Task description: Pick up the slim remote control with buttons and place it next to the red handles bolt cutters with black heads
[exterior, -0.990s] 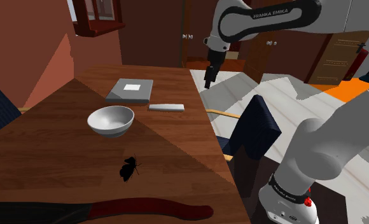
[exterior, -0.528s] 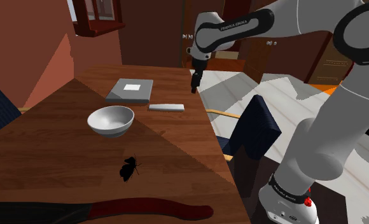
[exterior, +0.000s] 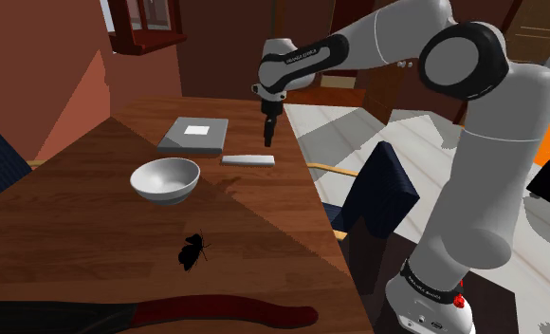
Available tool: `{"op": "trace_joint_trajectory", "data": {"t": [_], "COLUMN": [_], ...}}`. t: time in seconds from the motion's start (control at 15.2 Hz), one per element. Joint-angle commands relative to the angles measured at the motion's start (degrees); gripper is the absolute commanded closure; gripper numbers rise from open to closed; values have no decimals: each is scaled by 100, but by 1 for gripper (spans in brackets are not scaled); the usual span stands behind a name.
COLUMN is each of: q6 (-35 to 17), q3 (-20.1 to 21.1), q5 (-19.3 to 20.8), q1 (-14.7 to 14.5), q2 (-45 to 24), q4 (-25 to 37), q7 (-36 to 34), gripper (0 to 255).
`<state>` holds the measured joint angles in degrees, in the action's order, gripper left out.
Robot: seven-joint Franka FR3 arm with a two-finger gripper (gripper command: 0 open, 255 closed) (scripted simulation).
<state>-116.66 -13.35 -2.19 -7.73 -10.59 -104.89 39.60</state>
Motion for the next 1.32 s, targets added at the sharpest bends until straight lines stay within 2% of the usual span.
{"op": "trace_joint_trajectory", "data": {"t": [0.0, 0.46, 0.92, 1.25], "q6": [-47, 103, -331, -365], "q3": [48, 306, 331, 333], "q5": [-101, -279, -320, -324], "q1": [34, 143, 155, 156], "q2": [-445, -1940, -2144, -2163], "q4": [355, 1880, 1648, 1632], "q7": [285, 960, 987, 989], "gripper": [0, 0, 0, 0]}}
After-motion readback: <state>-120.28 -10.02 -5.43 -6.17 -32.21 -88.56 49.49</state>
